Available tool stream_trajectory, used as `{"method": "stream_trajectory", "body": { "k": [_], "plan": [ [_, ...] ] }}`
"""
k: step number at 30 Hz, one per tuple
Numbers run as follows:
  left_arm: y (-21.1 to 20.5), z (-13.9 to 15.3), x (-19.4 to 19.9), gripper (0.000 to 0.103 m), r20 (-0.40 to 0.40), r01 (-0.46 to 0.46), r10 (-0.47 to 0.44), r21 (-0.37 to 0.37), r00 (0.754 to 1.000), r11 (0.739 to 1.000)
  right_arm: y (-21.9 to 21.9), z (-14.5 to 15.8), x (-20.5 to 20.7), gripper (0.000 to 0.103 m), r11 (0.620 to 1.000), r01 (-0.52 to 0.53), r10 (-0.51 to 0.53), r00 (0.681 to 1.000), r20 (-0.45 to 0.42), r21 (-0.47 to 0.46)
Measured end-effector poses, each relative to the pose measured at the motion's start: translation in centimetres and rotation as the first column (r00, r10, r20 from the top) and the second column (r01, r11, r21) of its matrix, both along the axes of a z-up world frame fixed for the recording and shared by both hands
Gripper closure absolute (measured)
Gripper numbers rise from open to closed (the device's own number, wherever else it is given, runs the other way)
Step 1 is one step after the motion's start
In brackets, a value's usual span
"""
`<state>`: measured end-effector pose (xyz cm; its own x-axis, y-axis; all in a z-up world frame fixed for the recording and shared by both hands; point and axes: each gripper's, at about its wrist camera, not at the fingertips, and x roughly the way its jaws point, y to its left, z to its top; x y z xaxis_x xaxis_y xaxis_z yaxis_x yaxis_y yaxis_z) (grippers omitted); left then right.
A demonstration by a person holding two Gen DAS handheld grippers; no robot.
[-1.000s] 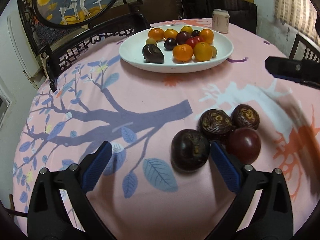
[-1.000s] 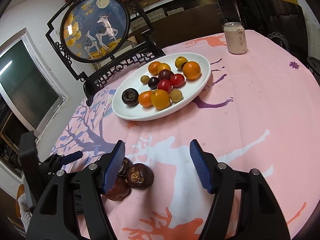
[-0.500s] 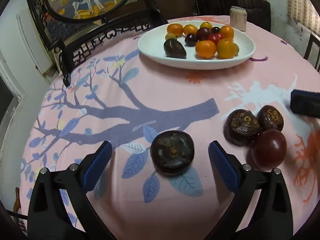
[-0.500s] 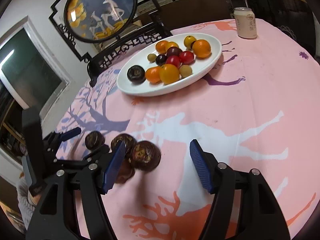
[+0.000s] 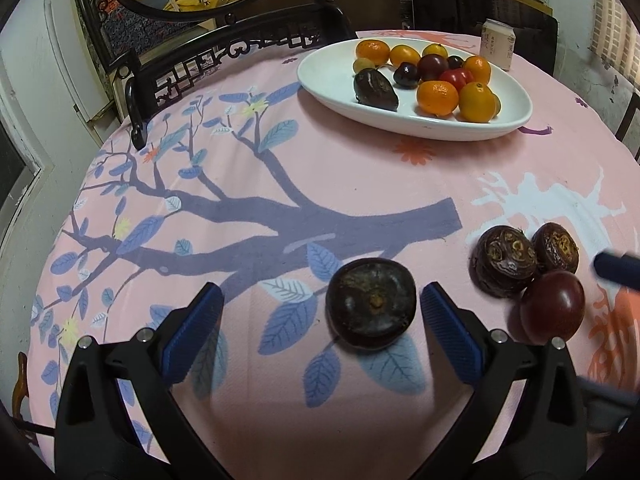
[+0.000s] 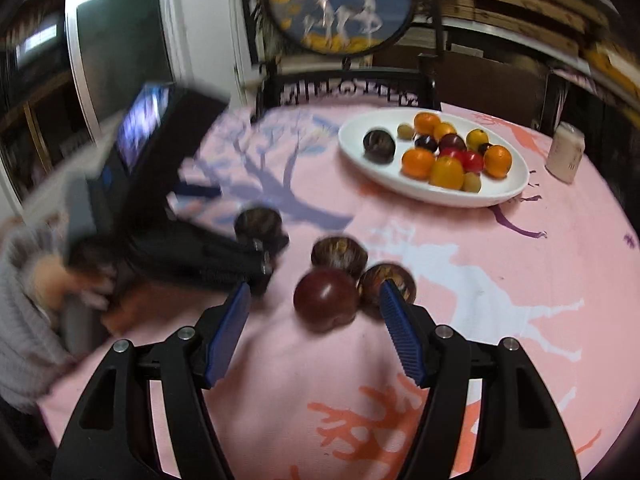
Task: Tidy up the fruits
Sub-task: 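Grasp a dark mangosteen with the left gripper while the right gripper grasps a dark red plum, then lower the mangosteen and plum onto the white plate, opening both grippers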
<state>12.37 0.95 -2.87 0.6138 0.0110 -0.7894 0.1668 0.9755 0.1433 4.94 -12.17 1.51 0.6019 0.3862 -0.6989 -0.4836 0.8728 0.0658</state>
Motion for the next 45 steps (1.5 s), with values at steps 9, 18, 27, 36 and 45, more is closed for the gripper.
{"method": "stream_trajectory", "body": {
  "k": [9, 18, 27, 36, 45],
  "plan": [
    [-0.9, 0.4, -0.5, 0.045, 0.021, 0.058, -0.057, -0.02, 0.998, 0.998, 0.5, -1.4, 1.2, 0.051, 0.999, 0.011, -0.013, 0.999, -0.049, -0.048],
    [-1.3, 0.5, -0.7, 0.062, 0.015, 0.088, -0.088, -0.053, 0.996, 0.995, 0.2, -1.4, 1.3, 0.064, 0.998, 0.011, -0.014, 0.998, -0.055, -0.063],
    [-0.3, 2.9, 1.0, 0.062, 0.05, 0.049, -0.044, -0.114, 0.998, 0.992, -3.2, 1.2, 1.8, 0.064, 0.994, 0.098, -0.098, 0.995, -0.016, 0.052],
    [-4.3, 6.4, 8.8, 0.062, 0.094, 0.049, -0.033, -0.175, 0.995, 0.983, -7.7, 4.4, 11.0, 0.064, 0.94, 0.298, -0.3, 0.954, -0.016, 0.169],
    [-6.0, 5.5, 10.6, 0.028, 0.116, 0.066, -0.046, -0.169, 0.992, 0.983, -10.0, 1.9, 15.0, 0.042, 0.904, 0.358, -0.356, 0.933, -0.052, 0.232]
  ]
}}
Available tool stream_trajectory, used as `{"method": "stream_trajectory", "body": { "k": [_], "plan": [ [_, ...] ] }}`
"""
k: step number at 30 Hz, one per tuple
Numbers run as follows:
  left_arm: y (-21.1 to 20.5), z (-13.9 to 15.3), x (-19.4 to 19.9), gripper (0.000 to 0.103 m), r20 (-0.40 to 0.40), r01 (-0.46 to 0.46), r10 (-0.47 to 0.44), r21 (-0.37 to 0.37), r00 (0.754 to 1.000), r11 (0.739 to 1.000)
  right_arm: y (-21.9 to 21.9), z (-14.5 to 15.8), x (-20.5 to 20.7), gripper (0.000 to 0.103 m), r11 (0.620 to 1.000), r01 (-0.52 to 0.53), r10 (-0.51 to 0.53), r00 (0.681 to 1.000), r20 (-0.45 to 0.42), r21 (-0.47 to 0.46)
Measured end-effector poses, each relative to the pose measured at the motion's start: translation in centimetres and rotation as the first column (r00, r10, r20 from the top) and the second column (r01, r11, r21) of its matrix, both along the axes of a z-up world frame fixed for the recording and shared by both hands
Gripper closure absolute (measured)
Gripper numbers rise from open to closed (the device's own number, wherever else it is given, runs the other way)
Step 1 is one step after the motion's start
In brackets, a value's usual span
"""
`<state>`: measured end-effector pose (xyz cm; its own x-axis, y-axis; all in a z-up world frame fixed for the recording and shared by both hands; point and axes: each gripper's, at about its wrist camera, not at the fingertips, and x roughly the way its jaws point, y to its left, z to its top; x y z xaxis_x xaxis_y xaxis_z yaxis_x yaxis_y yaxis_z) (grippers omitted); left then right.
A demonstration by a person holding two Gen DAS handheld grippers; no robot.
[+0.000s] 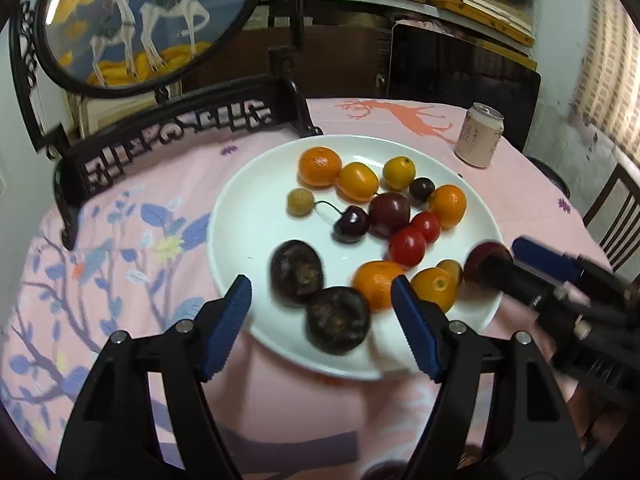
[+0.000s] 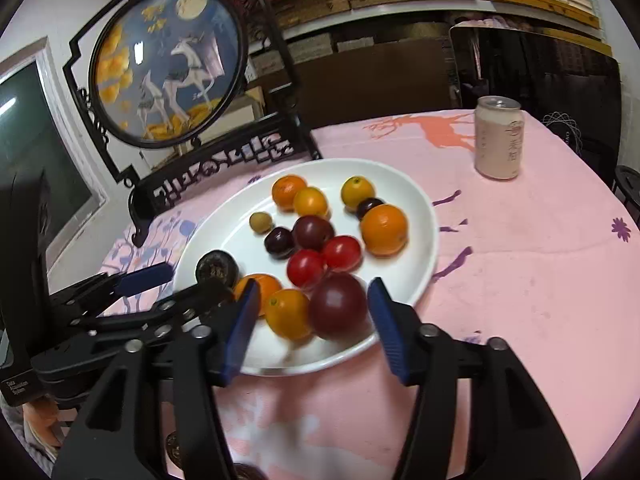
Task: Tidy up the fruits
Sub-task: 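Lower the mangosteen and plum onto the white plate, opening both grippers, then grasp a dark mangosteen with the left gripper while the right gripper grasps another mangosteen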
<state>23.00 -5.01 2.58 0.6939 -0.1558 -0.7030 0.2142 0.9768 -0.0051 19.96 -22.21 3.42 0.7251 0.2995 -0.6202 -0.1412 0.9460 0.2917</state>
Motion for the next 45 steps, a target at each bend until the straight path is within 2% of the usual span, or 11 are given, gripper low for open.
{"method": "stream_trajectory", "body": {
  "k": [5, 13, 17, 21, 24, 27, 32, 38, 41, 42, 45],
  "plan": [
    [2.0, 0.8, -1.3, 0.018, 0.02, -0.04, 0.041, -0.039, 0.999, 0.998, -0.4, 1.2, -1.4, 0.04, 0.998, -0.026, 0.025, 0.999, 0.023, 0.058],
    [3.4, -1.3, -5.4, 0.015, -0.001, -0.052, 0.052, 0.038, 0.999, 0.998, -2.2, -0.1, -5.7, 0.04, 0.99, -0.009, 0.016, 0.998, -0.053, 0.139],
    [3.9, -1.9, -7.3, 0.01, 0.003, -0.068, 0.068, 0.071, 0.998, 0.995, -1.4, -0.9, -7.9, 0.04, 0.995, -0.038, 0.046, 0.996, -0.082, 0.096],
    [4.8, -2.0, -9.1, 0.007, 0.026, -0.099, 0.097, 0.111, 0.995, 0.989, 0.5, -0.6, -9.7, 0.04, 0.996, -0.087, 0.088, 0.995, -0.05, 0.008],
    [6.3, -1.6, -9.7, 0.005, 0.038, -0.15, 0.147, 0.087, 0.988, 0.985, 1.8, -1.1, -10.2, 0.04, 0.99, -0.139, 0.136, 0.988, -0.073, -0.034],
    [7.7, -1.6, -9.3, 0.005, 0.015, -0.191, 0.191, 0.052, 0.982, 0.98, 3.9, -2.0, -10.5, 0.04, 0.972, -0.201, 0.19, 0.976, -0.103, -0.118],
    [7.8, -1.9, -9.1, 0.005, -0.009, -0.206, 0.207, 0.046, 0.978, 0.977, 6.0, -3.4, -10.7, 0.04, 0.944, -0.241, 0.217, 0.968, -0.128, -0.226],
    [6.6, -1.8, -9.5, 0.005, 0.02, -0.175, 0.174, 0.084, 0.985, 0.981, 6.3, -4.1, -10.2, 0.04, 0.941, -0.243, 0.208, 0.964, -0.164, -0.236],
    [6.0, -2.0, -9.6, 0.005, 0.023, -0.163, 0.161, 0.111, 0.987, 0.98, 6.9, -4.2, -10.1, 0.052, 0.935, -0.256, 0.217, 0.96, -0.175, -0.244],
    [5.8, -2.0, -9.6, 0.005, 0.026, -0.16, 0.158, 0.119, 0.987, 0.98, 6.9, -4.2, -10.2, 0.063, 0.934, -0.263, 0.225, 0.959, -0.172, -0.243],
    [5.6, -2.2, -9.7, 0.005, 0.019, -0.138, 0.137, 0.116, 0.99, 0.984, 6.6, -3.6, -10.6, 0.063, 0.933, -0.245, 0.214, 0.967, -0.141, -0.262]
  ]
}}
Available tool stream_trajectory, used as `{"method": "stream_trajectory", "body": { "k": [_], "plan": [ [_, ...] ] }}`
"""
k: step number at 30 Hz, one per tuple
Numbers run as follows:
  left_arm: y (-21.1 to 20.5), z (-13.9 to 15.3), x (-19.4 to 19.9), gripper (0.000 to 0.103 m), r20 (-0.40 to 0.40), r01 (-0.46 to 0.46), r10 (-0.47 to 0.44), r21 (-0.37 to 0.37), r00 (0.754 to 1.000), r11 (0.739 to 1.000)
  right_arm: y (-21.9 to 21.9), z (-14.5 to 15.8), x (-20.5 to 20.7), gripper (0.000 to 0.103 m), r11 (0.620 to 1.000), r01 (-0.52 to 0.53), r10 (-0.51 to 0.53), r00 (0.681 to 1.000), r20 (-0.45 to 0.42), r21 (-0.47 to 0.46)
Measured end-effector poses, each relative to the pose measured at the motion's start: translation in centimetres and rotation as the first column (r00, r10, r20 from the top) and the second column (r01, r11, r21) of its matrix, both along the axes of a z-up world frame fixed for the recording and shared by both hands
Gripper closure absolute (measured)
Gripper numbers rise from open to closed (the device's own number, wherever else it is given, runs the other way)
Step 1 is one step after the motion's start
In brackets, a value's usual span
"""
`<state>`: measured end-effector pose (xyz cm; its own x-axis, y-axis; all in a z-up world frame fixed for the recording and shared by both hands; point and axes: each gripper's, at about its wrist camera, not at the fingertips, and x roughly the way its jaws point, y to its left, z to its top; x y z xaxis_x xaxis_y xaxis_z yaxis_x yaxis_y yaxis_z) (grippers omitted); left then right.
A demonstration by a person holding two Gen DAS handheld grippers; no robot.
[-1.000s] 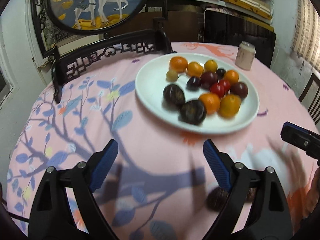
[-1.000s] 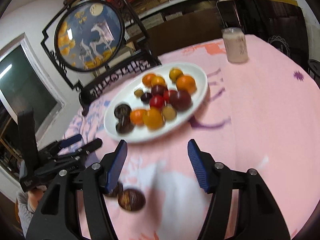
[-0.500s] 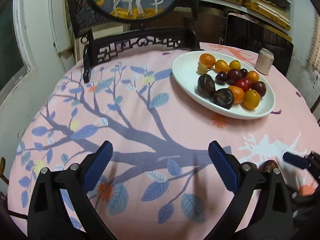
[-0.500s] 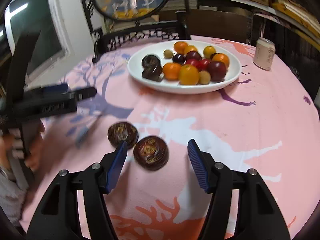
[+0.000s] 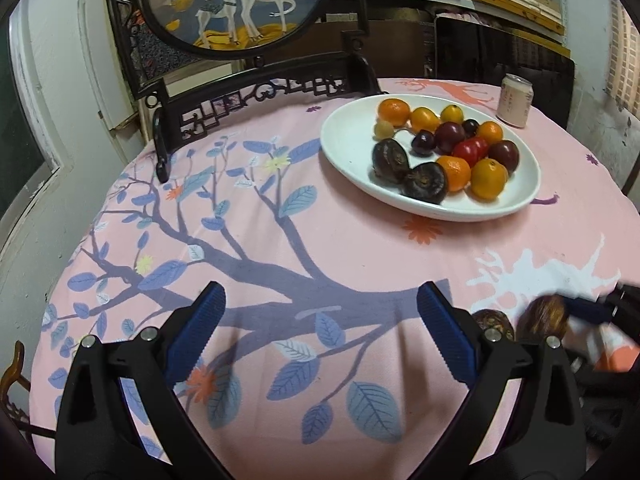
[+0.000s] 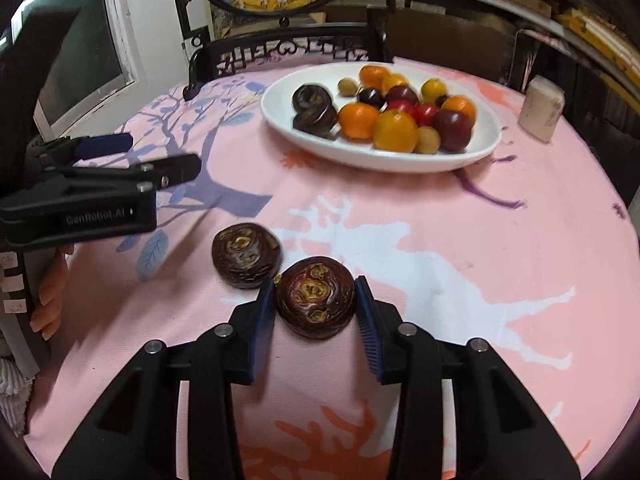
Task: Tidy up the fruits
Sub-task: 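Grasp a dark mangosteen with the left gripper while the right gripper grasps another mangosteen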
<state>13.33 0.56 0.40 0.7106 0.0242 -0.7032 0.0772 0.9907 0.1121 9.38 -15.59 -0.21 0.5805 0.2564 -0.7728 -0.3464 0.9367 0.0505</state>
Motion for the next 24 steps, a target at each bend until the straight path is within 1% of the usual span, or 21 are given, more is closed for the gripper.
{"method": "stream_trajectory", "body": {
  "k": [1, 2, 5, 6, 9, 13, 17, 19, 20, 21, 22, 23, 24],
  "plan": [
    [-0.2, 0.0, -0.1, 0.005, -0.002, 0.011, -0.011, -0.003, 1.0, 1.0, -0.3, 0.5, -0.2, 0.063, 1.0, 0.011, -0.01, 0.999, 0.033, -0.017],
    [-0.4, 0.0, -0.2, 0.005, -0.003, 0.026, -0.026, -0.006, 1.0, 1.0, -1.0, 0.9, -0.1, 0.063, 0.999, 0.033, -0.033, 0.998, 0.055, -0.009],
    [-1.8, -0.2, -0.7, 0.005, -0.01, 0.105, -0.105, -0.013, 0.994, 0.994, -4.1, 1.9, 0.8, 0.063, 0.989, 0.127, -0.131, 0.99, 0.053, 0.071],
    [-2.5, -0.4, -1.0, 0.005, -0.013, 0.139, -0.139, -0.006, 0.99, 0.99, -5.2, 2.1, 1.0, 0.063, 0.982, 0.165, -0.171, 0.984, 0.053, 0.091],
    [-4.3, -0.8, -1.8, 0.005, -0.012, 0.21, -0.209, 0.04, 0.978, 0.977, -7.5, 2.4, 1.5, 0.063, 0.961, 0.228, -0.236, 0.971, 0.035, 0.155],
    [-5.9, -1.5, -2.4, 0.005, -0.017, 0.271, -0.271, 0.069, 0.962, 0.96, -8.3, 2.8, 1.5, 0.063, 0.952, 0.238, -0.248, 0.968, 0.032, 0.192],
    [-6.6, -2.2, -2.6, 0.005, -0.012, 0.282, -0.282, 0.098, 0.959, 0.954, -8.0, 2.8, 1.5, 0.063, 0.953, 0.233, -0.243, 0.97, 0.031, 0.193],
    [-6.9, -2.6, -2.4, 0.006, -0.024, 0.287, -0.286, 0.108, 0.958, 0.952, -7.9, 2.8, 1.6, 0.063, 0.953, 0.234, -0.244, 0.969, 0.029, 0.194],
    [-7.1, -2.8, -2.3, 0.009, -0.04, 0.293, -0.29, 0.107, 0.956, 0.95, -7.8, 2.7, 1.6, 0.063, 0.953, 0.233, -0.242, 0.97, 0.028, 0.195],
    [-7.1, -2.9, -2.3, 0.02, -0.051, 0.301, -0.297, 0.097, 0.953, 0.949, -7.8, 2.7, 1.6, 0.063, 0.953, 0.232, -0.242, 0.97, 0.027, 0.196],
    [-7.1, -3.1, -2.1, 0.029, -0.065, 0.313, -0.309, 0.072, 0.949, 0.947, -7.8, 2.6, 1.6, 0.063, 0.953, 0.23, -0.239, 0.971, 0.025, 0.196],
    [-6.9, -3.2, -2.0, 0.054, -0.085, 0.327, -0.323, 0.034, 0.942, 0.944, -7.8, 2.5, 1.6, 0.063, 0.953, 0.23, -0.238, 0.971, 0.022, 0.196],
    [-6.7, -3.3, -1.8, 0.062, -0.106, 0.346, -0.346, -0.022, 0.932, 0.938, -7.7, 2.3, 1.7, 0.063, 0.954, 0.229, -0.237, 0.971, 0.015, 0.195]
  ]
}}
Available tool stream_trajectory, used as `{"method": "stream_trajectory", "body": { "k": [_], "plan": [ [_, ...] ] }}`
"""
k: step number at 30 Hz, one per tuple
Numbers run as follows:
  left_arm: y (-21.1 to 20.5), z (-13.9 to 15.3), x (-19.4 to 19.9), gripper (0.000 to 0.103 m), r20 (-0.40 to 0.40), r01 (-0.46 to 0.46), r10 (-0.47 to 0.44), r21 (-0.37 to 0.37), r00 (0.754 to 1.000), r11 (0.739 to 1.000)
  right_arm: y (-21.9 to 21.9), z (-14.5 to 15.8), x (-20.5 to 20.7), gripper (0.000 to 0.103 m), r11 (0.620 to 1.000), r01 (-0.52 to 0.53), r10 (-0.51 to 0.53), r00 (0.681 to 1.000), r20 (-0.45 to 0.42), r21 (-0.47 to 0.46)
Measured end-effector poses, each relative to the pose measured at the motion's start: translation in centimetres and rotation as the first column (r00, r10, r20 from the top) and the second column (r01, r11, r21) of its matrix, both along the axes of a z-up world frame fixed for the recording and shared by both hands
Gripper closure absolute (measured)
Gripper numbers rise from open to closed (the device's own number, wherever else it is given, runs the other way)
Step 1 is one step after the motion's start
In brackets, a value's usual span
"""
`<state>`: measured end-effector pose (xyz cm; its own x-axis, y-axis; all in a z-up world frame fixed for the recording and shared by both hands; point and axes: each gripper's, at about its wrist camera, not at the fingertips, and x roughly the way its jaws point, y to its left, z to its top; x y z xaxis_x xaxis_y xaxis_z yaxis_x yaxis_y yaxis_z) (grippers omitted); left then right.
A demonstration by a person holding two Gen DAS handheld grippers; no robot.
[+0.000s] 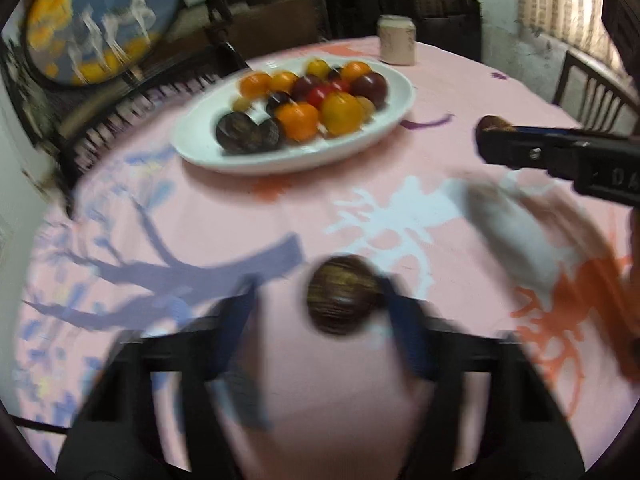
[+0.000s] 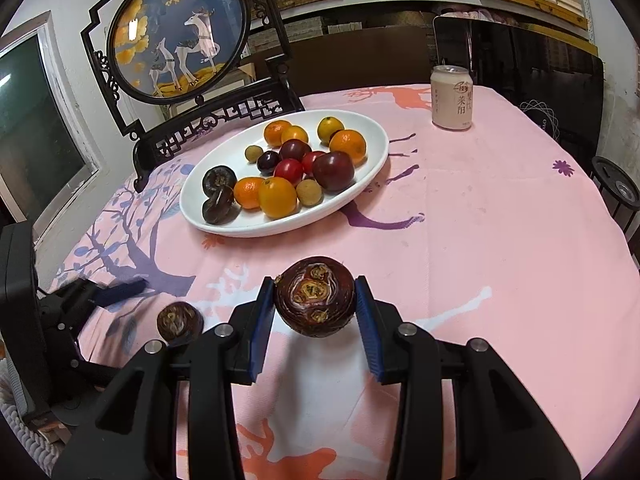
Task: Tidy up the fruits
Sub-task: 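Grasp a dark mangosteen with the left gripper while the right gripper grasps another mangosteen, then carry both mangosteens over the white plate and open both grippers to release them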
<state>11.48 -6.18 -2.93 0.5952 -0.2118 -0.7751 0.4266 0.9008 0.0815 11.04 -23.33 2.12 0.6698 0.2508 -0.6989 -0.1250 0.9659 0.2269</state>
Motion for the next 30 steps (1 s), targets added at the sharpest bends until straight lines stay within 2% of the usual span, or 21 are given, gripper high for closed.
{"method": "stream_trajectory", "body": {
  "k": [5, 7, 9, 11, 14, 17, 21, 24, 26, 30],
  "plan": [
    [1.0, 0.3, 0.2, 0.063, 0.008, -0.061, 0.061, -0.014, 0.998, 0.998, 0.4, -0.8, 0.1, 0.063, 1.0, -0.012, 0.012, 0.999, -0.03, 0.003],
    [2.4, 0.5, 0.8, 0.063, 0.004, -0.132, 0.132, -0.019, 0.991, 0.991, 0.9, -1.1, 0.0, 0.063, 1.0, -0.028, 0.028, 0.999, -0.042, 0.007],
    [3.4, 0.2, 1.3, 0.062, 0.016, -0.203, 0.203, 0.022, 0.979, 0.979, 1.5, -1.5, -0.2, 0.063, 0.999, -0.048, 0.048, 0.997, -0.056, 0.007],
    [3.9, 0.2, 1.4, 0.062, -0.001, -0.214, 0.214, 0.004, 0.977, 0.977, 2.2, -2.0, -0.6, 0.063, 0.997, -0.073, 0.073, 0.995, -0.074, 0.01],
    [3.3, 1.0, 1.1, 0.062, 0.008, -0.179, 0.179, -0.007, 0.984, 0.984, 2.8, -1.7, -1.6, 0.063, 0.995, -0.098, 0.099, 0.993, -0.067, 0.012],
    [3.2, 3.9, 2.3, 0.062, 0.048, -0.179, 0.182, -0.049, 0.982, 0.983, 2.3, -0.1, -1.6, 0.063, 0.996, -0.089, 0.09, 0.996, -0.021, 0.027],
    [2.9, 8.0, 5.6, 0.062, 0.123, -0.22, 0.229, -0.086, 0.966, 0.972, 1.4, 3.3, 0.9, 0.063, 0.998, -0.048, 0.046, 0.998, 0.051, 0.037],
    [2.4, 9.6, 8.6, 0.062, 0.156, -0.258, 0.272, -0.103, 0.95, 0.961, 1.0, 5.3, 3.7, 0.063, 0.998, -0.018, 0.012, 0.995, 0.097, 0.065],
    [1.9, 9.6, 10.5, 0.062, 0.156, -0.273, 0.286, -0.102, 0.945, 0.957, 1.4, 5.6, 5.8, 0.063, 0.998, -0.005, -0.001, 0.994, 0.114, 0.056],
    [1.8, 7.6, 14.1, 0.062, 0.121, -0.284, 0.294, -0.091, 0.948, 0.954, 2.9, 4.8, 9.0, 0.063, 1.0, -0.017, 0.015, 0.994, 0.109, 0.017]
  ]
}}
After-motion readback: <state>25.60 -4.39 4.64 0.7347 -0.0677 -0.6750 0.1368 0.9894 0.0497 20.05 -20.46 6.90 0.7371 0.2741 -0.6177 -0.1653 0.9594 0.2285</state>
